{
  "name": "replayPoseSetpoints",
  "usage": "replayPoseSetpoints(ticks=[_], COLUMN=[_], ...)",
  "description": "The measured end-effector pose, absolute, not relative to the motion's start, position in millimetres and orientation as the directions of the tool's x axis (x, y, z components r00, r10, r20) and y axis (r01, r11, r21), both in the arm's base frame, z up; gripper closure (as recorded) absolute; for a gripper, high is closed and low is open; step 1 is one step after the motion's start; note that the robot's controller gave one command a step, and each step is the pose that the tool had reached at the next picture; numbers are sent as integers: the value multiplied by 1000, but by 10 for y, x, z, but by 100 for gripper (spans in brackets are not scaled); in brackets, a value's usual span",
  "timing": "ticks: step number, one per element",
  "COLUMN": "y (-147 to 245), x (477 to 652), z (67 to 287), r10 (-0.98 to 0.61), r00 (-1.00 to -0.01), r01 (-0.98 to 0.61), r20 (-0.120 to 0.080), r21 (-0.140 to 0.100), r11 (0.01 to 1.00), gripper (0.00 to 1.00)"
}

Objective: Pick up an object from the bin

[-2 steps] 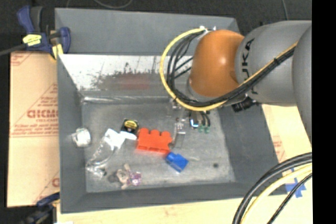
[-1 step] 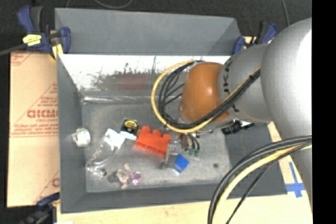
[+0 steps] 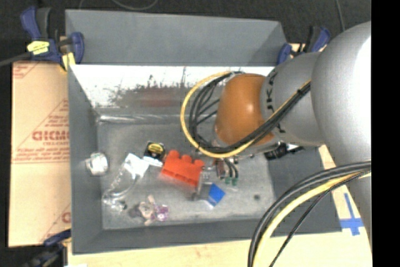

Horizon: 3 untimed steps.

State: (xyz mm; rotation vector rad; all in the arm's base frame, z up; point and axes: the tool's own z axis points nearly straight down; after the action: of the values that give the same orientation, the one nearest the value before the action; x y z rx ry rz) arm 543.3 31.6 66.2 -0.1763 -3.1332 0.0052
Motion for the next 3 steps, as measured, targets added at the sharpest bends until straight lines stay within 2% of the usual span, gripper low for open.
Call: replayPoseSetpoints(ticks=[1,2,3], y=[316,305,299], x=[5435,5451,5464], z=[669,883,1029], r10=[111,112,112], r00=[-994,-994,-994], r01=[111,112,112], r20=[2,-6,-7], r21=[-3,-1,0], r11=[994,994,994], gripper=[100,100,100])
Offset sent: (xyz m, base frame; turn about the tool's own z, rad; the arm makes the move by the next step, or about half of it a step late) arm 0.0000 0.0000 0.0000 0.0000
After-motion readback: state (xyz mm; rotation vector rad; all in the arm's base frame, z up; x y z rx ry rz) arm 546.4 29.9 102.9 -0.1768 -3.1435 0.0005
